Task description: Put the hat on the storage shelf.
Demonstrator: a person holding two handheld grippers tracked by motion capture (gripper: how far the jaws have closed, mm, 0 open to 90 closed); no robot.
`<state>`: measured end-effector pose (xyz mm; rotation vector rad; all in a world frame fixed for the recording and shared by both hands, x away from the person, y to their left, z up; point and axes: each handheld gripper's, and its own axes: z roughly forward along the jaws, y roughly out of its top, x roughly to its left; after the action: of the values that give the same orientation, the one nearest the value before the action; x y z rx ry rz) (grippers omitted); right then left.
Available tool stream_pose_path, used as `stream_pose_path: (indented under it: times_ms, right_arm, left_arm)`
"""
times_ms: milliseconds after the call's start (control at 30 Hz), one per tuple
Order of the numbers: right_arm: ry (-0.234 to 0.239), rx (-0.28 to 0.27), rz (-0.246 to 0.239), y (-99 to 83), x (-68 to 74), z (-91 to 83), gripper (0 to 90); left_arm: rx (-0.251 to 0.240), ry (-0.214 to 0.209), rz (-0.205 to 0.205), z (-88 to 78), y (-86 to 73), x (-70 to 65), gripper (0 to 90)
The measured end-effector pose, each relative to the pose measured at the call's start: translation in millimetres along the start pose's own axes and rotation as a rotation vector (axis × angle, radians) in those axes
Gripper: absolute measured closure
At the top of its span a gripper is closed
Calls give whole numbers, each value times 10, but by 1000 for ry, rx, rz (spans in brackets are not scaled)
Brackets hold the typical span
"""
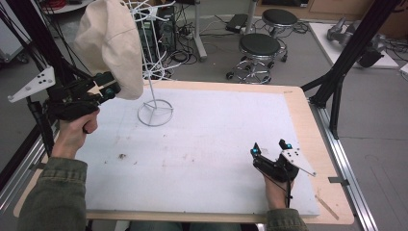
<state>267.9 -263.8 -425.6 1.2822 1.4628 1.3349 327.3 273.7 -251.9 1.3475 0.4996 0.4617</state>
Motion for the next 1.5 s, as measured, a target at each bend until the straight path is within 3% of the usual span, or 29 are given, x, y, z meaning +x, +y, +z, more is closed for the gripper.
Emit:
stream_pose_path:
  times_ms: [167, 400, 533, 667, 1000, 1333, 1367, 1500]
  right_arm:
    - [0, 0, 5, 1, 2, -2, 59]
    - [1, -2, 3, 1, 6, -3, 59]
    - [3, 0, 3, 1, 5, -4, 59]
    - [1, -1, 4, 1, 7, -4, 59]
    - [1, 2, 4, 1, 10, -15, 59]
    - [1, 6, 6, -2, 28, -33, 59]
    - [1, 7, 6, -2, 29, -37, 59]
    - [-12, 6, 5, -3, 31, -50, 59]
  left_arm:
    - [19, 55, 24, -60, -40, -26, 462]
    - [36, 91, 39, -146, -117, -84, 434]
    - [23, 112, 38, -216, -155, -110, 427]
    - [17, 161, 50, -290, -225, -152, 390]
    - [21, 263, 46, -452, -496, -217, 286]
    - [2, 409, 23, -675, -856, -249, 234]
    - [9, 440, 31, -724, -926, -266, 231]
    - [13, 482, 26, -811, -1045, -292, 225]
